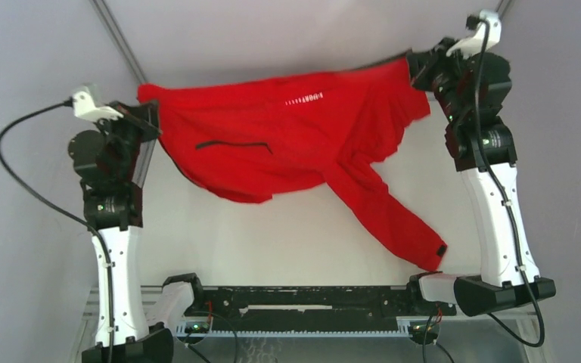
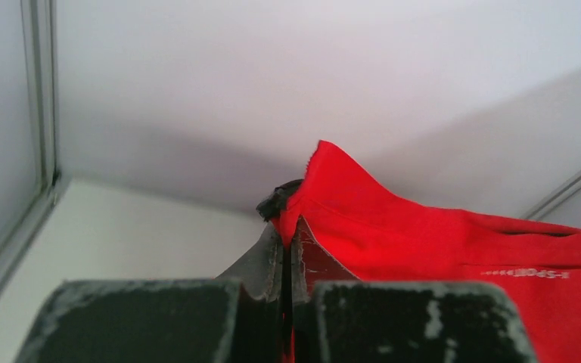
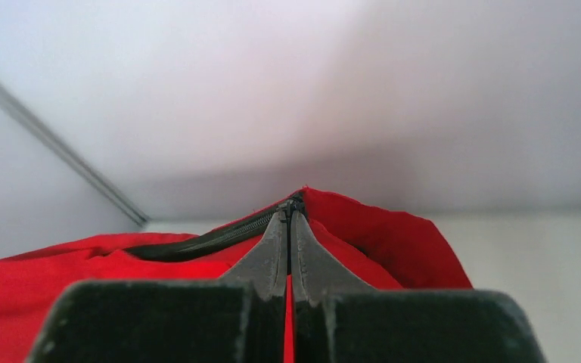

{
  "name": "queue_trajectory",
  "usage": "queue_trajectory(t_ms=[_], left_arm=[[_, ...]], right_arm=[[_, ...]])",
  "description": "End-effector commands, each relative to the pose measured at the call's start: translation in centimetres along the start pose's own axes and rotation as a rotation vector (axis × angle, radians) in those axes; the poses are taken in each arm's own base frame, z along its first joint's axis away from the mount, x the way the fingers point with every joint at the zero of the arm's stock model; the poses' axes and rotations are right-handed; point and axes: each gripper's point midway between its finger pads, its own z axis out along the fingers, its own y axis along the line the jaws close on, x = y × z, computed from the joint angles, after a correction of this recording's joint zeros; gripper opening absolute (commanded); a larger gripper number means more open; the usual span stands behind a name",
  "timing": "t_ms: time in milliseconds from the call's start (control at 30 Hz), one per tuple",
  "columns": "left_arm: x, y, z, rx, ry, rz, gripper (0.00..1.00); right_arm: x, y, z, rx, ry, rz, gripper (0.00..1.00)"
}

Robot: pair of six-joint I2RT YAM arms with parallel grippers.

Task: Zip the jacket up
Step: Place the jacket at the center of the board.

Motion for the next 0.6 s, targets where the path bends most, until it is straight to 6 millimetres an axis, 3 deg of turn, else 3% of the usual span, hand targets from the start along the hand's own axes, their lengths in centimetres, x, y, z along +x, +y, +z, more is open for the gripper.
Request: queue_trajectory(t_ms=[0,133,300,333,367,433,500,533,567], left_arm=[[-12.0,-6.5,-1.8,0.169,-0.317,0.025,0.00],[-16.2,-9.4,-1.3,0.247,-0.371,0.021,0.00],[-18.7,-11.4,-0.7,0.329,-0.425,0.024,0.00],[-19.4,-11.6,-0.2,0.332,-0.431,0.044,0.00],[-19.2,-11.6,-0.2,0.336,-0.426,0.050,0.00],[-17.6,-11.0,0.4,0.327,-0.382,0.048,0.00],[-14.4,-9.4,0.9,0.306,-0.329,0.027,0.00],[-12.6,-8.5,1.1,0.294,-0.312,0.013,0.00],[-8.8,-6.2,2.1,0.248,-0.255,-0.016,0.00]], right_arm=[[-13.3,7.7,-3.6,-0.278,-0.415,-0.055,0.00],[-17.4,11.8,-5.5,-0.448,-0.530,-0.056,0.00],[-20.7,14.6,-8.0,-0.622,-0.613,-0.011,0.00],[-22.7,15.8,-9.6,-0.704,-0.633,0.029,0.00],[-22.9,15.9,-10.0,-0.724,-0.631,0.047,0.00],[-21.2,15.3,-9.1,-0.718,-0.544,0.072,0.00],[-16.8,13.3,-6.6,-0.622,-0.408,0.075,0.00],[-14.0,11.9,-5.5,-0.564,-0.358,0.063,0.00],[-11.8,10.2,-5.5,-0.494,-0.343,0.056,0.00]])
